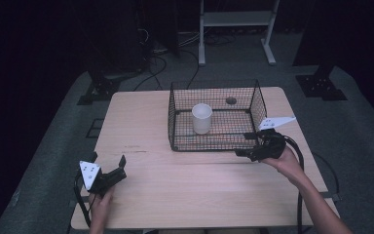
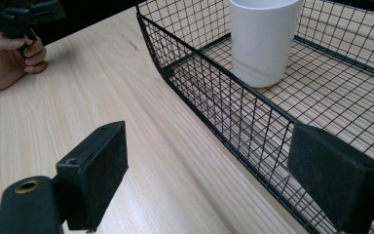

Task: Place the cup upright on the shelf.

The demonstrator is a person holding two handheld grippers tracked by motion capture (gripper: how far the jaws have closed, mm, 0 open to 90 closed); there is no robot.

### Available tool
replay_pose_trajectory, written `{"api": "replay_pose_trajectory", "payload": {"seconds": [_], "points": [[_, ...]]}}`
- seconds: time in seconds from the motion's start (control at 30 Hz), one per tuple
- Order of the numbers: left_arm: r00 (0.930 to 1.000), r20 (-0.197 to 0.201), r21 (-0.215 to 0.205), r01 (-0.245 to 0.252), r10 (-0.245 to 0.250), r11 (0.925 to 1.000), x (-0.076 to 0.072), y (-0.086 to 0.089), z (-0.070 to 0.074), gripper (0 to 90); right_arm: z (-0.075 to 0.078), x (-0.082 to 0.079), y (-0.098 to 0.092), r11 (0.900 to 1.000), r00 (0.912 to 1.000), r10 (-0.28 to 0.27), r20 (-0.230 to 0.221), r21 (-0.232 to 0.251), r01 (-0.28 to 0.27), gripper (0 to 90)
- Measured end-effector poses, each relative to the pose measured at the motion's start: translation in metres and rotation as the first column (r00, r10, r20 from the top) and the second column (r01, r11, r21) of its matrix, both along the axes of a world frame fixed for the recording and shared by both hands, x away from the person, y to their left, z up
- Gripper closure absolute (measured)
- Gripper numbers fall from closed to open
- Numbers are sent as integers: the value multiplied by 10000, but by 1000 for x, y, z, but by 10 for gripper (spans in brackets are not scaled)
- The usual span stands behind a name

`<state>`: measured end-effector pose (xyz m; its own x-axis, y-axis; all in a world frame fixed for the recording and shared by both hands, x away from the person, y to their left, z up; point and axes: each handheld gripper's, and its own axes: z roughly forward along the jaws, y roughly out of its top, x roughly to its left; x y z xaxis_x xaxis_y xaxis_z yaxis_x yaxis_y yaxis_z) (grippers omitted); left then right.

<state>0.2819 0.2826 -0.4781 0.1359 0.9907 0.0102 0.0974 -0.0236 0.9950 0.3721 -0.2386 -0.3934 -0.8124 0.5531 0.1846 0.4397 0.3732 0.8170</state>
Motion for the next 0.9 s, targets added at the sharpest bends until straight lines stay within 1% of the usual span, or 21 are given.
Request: {"api": "replay_pose_trajectory", "payload": {"seconds": [0.03,0.1,0.17,0.33,0.37,0.47,0.53,0.63,0.77,0.9], "points": [[10000,2,3,-2,2,10000,0,0,0,0,-1,-1,0,10000,10000,32,-44,-28,-32,139],[10000,1,8,1,-1,10000,0,0,0,0,-1,-2,0,10000,10000,3,10,-81,-3,138],[10000,0,6,1,-1,10000,0,0,0,0,-2,-3,0,10000,10000,26,-11,-47,-26,139],[10000,-3,-4,9,-9,10000,0,0,0,0,-4,-7,1,9999,9999,8,130,-113,-7,139],[10000,3,-4,9,-9,10000,0,0,0,0,-7,-8,1,10000,9999,8,116,-76,-7,143],[10000,4,4,13,-13,10000,0,0,0,0,-11,-11,0,9997,10000,12,28,-259,-11,142],[10000,8,4,8,-8,10000,0,0,0,0,-13,-12,-2,9997,10000,-28,-1,-239,28,142],[10000,6,7,8,-8,10000,0,0,0,0,-14,-14,-5,9997,9999,-100,57,-221,102,142],[10000,8,-4,2,-2,10000,0,0,0,0,-16,-19,-8,9995,9992,-218,321,-227,226,143],[10000,15,11,12,-12,10000,0,0,0,0,-22,-23,-10,9994,9995,-247,191,-244,252,142]]}}
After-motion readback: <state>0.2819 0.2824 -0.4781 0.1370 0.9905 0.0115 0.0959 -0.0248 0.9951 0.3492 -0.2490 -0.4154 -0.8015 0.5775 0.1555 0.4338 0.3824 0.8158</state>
